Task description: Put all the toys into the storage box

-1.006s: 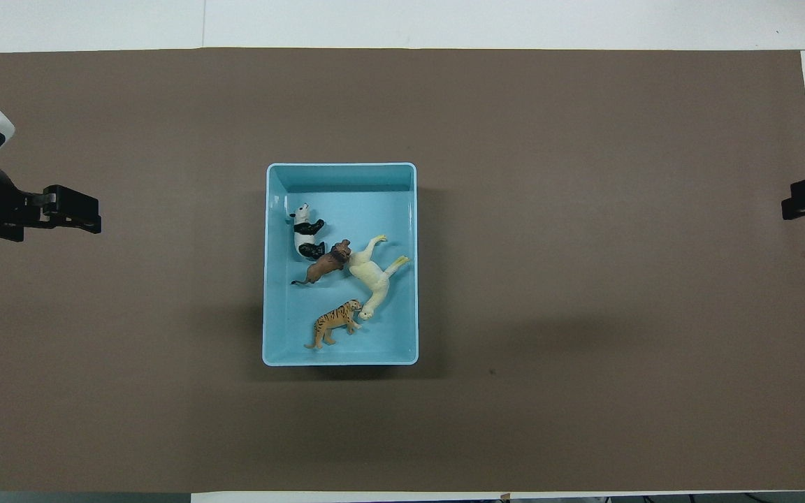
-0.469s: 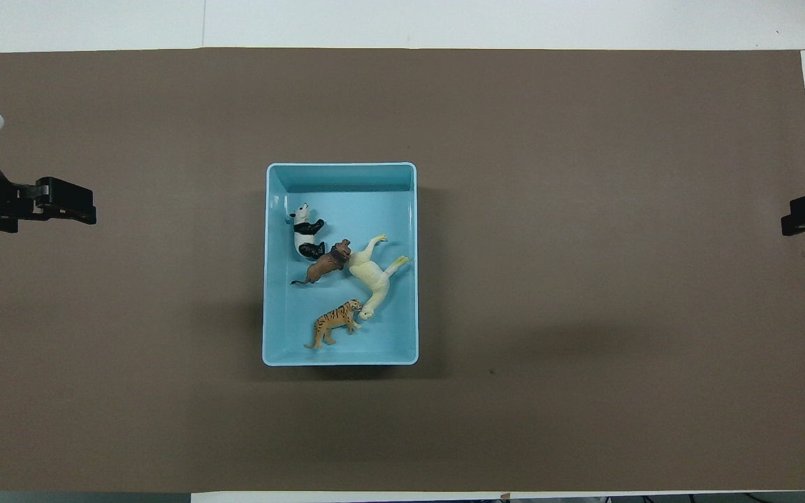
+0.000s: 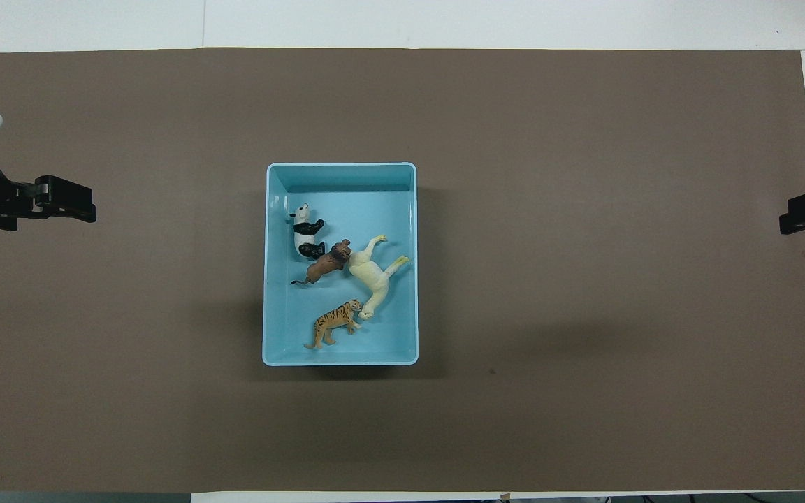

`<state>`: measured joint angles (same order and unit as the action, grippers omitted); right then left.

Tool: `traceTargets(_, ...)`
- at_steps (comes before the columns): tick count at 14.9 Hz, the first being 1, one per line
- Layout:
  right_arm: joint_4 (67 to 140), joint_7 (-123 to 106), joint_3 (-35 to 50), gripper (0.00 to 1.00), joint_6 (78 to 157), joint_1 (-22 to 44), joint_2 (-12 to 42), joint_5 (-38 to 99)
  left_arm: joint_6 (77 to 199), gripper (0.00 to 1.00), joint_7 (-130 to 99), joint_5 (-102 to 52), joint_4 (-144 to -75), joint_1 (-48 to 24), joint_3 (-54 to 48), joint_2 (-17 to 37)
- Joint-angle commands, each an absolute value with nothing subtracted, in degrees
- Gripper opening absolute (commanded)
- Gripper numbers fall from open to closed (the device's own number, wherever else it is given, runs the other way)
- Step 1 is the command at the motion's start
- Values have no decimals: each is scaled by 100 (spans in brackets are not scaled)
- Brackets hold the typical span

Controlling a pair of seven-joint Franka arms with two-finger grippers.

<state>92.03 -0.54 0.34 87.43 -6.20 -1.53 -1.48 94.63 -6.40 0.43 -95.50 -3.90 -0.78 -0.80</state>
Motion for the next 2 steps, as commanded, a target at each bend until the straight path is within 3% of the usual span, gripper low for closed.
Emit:
traceTargets(1,9334,-44,0,100,8921,-598,-246,-105,9501,100,-527,-18,-9554,-308,-105,-123)
traceTargets(2,9325,-44,0,100,8921,-598,-246,-105,9501,100,-527,-18,-9545,-308,-105,-123)
